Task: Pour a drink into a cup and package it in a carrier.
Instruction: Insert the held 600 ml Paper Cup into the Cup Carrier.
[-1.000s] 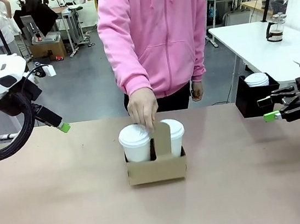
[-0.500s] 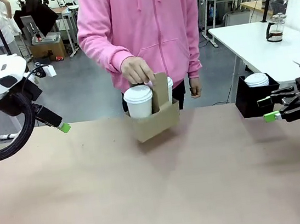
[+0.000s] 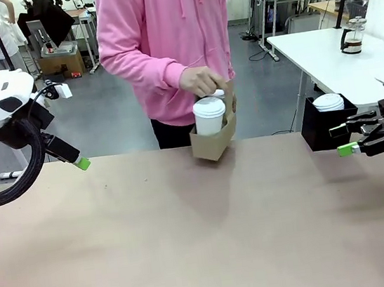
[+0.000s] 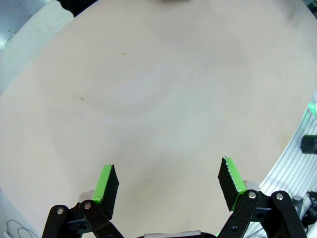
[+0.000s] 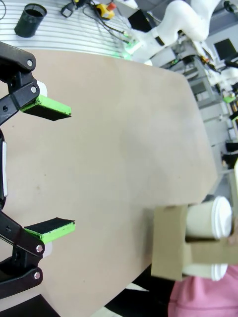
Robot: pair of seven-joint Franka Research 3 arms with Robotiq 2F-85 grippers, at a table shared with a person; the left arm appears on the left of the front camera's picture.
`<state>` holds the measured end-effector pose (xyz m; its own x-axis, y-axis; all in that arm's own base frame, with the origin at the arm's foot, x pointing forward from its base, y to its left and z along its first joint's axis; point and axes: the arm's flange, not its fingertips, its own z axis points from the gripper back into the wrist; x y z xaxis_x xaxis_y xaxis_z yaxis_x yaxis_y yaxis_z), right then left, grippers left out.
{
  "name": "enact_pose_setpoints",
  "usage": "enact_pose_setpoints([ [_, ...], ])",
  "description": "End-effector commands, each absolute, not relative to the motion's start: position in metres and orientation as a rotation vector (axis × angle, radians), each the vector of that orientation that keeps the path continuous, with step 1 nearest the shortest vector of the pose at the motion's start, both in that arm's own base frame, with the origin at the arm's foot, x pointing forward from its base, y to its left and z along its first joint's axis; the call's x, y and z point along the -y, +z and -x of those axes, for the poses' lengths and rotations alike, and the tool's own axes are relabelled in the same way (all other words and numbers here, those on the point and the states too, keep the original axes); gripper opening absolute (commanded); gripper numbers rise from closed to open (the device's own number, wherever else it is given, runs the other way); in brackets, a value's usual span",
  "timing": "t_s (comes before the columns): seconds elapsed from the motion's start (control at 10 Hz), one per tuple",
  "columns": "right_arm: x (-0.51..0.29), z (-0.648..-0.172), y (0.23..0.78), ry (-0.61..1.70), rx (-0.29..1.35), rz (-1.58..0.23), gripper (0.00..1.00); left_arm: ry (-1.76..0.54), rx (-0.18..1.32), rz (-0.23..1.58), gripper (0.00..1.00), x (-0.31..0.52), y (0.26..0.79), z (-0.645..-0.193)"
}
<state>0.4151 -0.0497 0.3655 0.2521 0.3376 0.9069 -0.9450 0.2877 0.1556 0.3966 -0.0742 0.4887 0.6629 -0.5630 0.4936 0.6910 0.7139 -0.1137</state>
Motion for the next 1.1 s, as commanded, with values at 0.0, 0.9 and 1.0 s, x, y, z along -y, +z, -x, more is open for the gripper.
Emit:
enact_pose_setpoints([
  [0.0, 0.0514, -0.4166, 0.3682, 1.034, 0.905, -0.854, 1.00, -0.724, 0.454, 0.305, 1.00, 0.0728, 0.4890, -0.3966],
  [0.9, 0.0514, -0.4166, 0.3682, 1.034, 0.905, -0.854, 1.00, -0.724, 0.454, 0.305, 1.00, 0.0728, 0.4890, -0.3966],
  [1.0, 0.0514, -0.4166, 0.3682, 1.034, 0.905, -0.854, 1.00, -0.724, 0.454, 0.305, 1.00, 0.0728, 0.4890, -0.3966],
])
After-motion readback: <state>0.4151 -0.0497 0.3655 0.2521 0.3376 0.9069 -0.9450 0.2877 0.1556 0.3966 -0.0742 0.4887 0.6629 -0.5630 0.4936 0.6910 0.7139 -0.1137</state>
